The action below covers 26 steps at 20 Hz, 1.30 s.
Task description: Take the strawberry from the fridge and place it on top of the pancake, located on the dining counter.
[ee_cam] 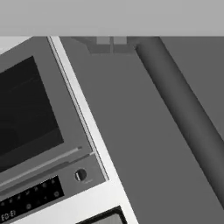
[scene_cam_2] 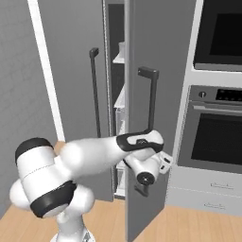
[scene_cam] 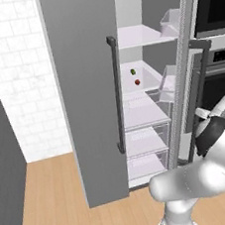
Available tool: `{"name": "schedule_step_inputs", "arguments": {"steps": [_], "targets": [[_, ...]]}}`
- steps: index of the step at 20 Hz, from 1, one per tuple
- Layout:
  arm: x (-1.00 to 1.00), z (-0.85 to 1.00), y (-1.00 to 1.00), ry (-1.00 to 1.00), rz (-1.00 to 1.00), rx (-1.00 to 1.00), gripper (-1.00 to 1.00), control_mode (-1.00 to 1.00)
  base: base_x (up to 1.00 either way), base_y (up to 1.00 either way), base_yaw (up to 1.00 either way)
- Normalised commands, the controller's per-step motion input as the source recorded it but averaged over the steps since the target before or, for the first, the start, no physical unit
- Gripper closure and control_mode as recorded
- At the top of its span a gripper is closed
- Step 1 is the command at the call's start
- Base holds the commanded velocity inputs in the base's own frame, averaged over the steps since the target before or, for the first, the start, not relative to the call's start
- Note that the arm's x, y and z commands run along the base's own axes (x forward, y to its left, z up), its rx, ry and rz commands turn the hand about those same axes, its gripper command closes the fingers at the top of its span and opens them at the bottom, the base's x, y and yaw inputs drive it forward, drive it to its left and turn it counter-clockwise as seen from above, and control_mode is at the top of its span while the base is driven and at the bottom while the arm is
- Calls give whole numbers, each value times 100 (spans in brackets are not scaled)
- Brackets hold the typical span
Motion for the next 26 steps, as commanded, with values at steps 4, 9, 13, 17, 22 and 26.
{"name": "schedule_step_inputs", "arguments": {"steps": [4, 9, 13, 17, 22, 26], "targets": [[-84, 38, 13, -53, 7, 1, 100, -100, 0, 0, 0], [-78, 97, 100, -61, 1, -14, 100, -100, 0, 0, 0], [-64, 100, 74, -33, 0, -14, 100, -100, 0, 0, 0], [-50, 100, 67, 3, 0, -13, 100, -100, 0, 0, 0], [-67, 100, 25, 9, 0, -5, 100, -100, 0, 0, 0], [-77, 100, 34, 13, 0, -4, 100, -100, 0, 0, 0]]}}
